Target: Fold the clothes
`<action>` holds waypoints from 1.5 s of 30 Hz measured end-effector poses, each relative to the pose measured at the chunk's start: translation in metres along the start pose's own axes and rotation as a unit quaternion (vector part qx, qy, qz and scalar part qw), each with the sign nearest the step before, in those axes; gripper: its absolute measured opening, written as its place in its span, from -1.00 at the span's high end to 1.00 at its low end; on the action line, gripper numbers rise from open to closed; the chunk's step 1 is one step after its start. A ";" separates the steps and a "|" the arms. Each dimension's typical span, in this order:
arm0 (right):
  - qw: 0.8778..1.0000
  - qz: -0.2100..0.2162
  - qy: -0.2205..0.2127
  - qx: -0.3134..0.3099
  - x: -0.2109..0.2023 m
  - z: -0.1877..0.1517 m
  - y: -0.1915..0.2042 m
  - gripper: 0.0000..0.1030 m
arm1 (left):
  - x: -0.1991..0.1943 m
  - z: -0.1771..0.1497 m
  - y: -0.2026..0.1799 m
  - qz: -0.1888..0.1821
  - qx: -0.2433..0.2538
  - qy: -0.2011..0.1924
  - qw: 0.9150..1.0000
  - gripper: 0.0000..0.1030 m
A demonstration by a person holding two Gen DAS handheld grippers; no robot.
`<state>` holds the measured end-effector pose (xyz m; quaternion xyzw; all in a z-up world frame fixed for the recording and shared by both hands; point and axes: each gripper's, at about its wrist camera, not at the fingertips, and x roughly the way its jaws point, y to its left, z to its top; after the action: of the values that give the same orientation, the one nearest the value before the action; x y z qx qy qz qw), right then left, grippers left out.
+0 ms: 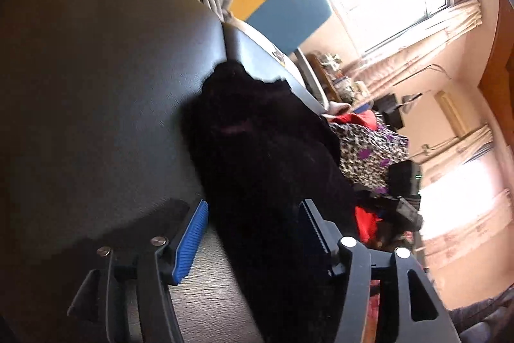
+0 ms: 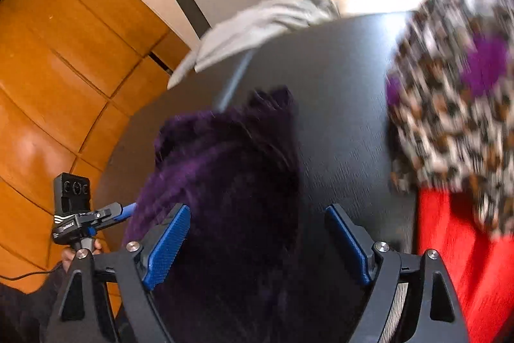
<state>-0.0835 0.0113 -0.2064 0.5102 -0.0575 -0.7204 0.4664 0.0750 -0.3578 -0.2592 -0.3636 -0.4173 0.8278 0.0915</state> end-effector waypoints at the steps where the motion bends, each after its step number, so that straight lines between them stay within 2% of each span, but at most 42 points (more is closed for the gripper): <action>1: 1.000 0.010 0.011 0.005 0.006 -0.002 -0.002 -0.72 | 0.002 0.000 0.001 -0.008 -0.003 -0.002 1.000 -0.19; 3: 1.000 0.028 0.013 0.001 0.018 0.001 -0.002 -0.78 | 0.006 0.002 0.000 -0.014 0.002 -0.007 1.000 -0.19; 6: 0.996 0.087 0.029 0.003 0.038 0.010 0.005 -0.78 | 0.013 0.006 -0.002 -0.021 0.011 -0.011 1.000 -0.19; 10: 0.992 0.122 0.035 -0.004 0.056 0.017 0.011 -0.79 | 0.019 0.007 -0.008 -0.019 0.023 -0.007 1.000 -0.19; 11: 0.991 0.126 0.035 -0.003 0.059 0.018 0.012 -0.79 | 0.020 0.008 -0.009 -0.012 0.022 -0.006 1.000 -0.12; 12: 0.992 0.122 0.037 -0.008 0.061 0.019 0.014 -0.71 | 0.021 0.009 -0.011 -0.004 0.021 -0.004 1.000 -0.06; 13: 0.994 0.102 0.040 -0.017 0.063 0.018 0.016 -0.44 | 0.021 0.009 -0.010 -0.002 0.016 -0.002 1.000 0.29; 14: 0.996 0.077 0.043 -0.022 0.064 0.018 0.017 -0.24 | 0.022 0.009 -0.009 -0.001 0.009 -0.001 1.000 0.54; 15: 0.997 0.067 0.045 -0.020 0.063 0.017 0.018 0.01 | 0.019 0.008 -0.010 0.000 0.010 -0.006 1.000 0.55; 16: 0.997 0.061 0.045 -0.017 0.062 0.017 0.019 0.15 | 0.015 0.006 -0.012 0.001 0.013 -0.013 1.000 0.59; 18: 0.998 0.049 0.047 -0.012 0.059 0.016 0.021 0.21 | 0.001 0.005 -0.022 0.015 0.037 -0.029 0.999 0.60; 21: 0.997 0.046 0.049 -0.035 0.064 0.022 0.049 0.31 | -0.036 0.003 -0.026 0.023 0.049 -0.064 0.996 0.61; 24: 0.993 0.079 0.055 -0.066 0.085 0.036 0.091 0.33 | -0.091 -0.002 -0.015 0.051 0.042 -0.119 0.991 0.61; 28: 0.980 0.139 0.074 -0.120 0.137 0.062 0.173 0.33 | -0.179 -0.010 0.007 0.106 0.031 -0.199 0.974 0.61; 31: 0.965 0.183 0.095 -0.164 0.188 0.081 0.245 0.33 | -0.252 -0.013 0.029 0.158 0.020 -0.261 0.952 0.61; 34: 0.948 0.216 0.120 -0.203 0.245 0.100 0.319 0.33 | -0.309 -0.013 0.062 0.201 -0.005 -0.306 0.931 0.61; 37: 0.932 0.231 0.148 -0.235 0.302 0.116 0.385 0.33 | -0.346 -0.010 0.099 0.239 -0.035 -0.329 0.913 0.61; 40: 0.922 0.228 0.174 -0.261 0.363 0.120 0.443 0.33 | -0.374 -0.005 0.155 0.272 -0.092 -0.336 0.897 0.61; 44: 0.917 0.195 0.207 -0.281 0.432 0.113 0.483 0.32 | -0.378 -0.005 0.212 0.308 -0.156 -0.313 0.885 0.61; 45: 0.916 0.180 0.218 -0.285 0.450 0.111 0.486 0.26 | -0.377 -0.007 0.222 0.310 -0.173 -0.306 0.883 0.61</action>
<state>0.1072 -0.6323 -0.1891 0.4810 0.1624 -0.4808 0.7149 0.3845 -0.6654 -0.2320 -0.2130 -0.4267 0.7988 -0.3668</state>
